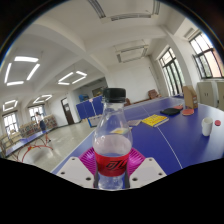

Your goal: Pour water

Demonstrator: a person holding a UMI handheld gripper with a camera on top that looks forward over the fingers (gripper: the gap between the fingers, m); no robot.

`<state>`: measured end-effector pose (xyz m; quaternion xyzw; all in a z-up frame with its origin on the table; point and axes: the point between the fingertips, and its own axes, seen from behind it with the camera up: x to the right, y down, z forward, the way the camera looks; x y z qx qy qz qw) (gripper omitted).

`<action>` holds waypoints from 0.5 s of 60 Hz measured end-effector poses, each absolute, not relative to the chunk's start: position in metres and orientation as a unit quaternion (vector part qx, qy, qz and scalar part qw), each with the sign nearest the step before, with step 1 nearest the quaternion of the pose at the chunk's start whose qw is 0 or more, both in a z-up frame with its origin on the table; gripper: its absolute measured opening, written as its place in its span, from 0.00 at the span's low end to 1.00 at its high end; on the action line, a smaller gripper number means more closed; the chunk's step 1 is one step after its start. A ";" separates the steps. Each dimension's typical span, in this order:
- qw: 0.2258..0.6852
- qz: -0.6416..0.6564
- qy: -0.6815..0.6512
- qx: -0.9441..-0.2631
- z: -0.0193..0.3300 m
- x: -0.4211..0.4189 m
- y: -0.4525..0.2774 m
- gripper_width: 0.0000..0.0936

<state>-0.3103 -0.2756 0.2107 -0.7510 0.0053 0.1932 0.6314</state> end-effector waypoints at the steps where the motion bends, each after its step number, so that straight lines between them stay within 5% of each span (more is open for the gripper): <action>1: 0.632 0.210 0.015 -0.745 0.222 -0.304 -0.272 0.37; 12: 0.609 0.450 0.128 -0.640 0.354 -0.236 -0.231 0.37; 20: 0.542 0.609 0.207 -0.540 0.399 -0.138 -0.184 0.38; 30: 0.423 0.729 0.348 -0.410 0.358 -0.009 -0.114 0.37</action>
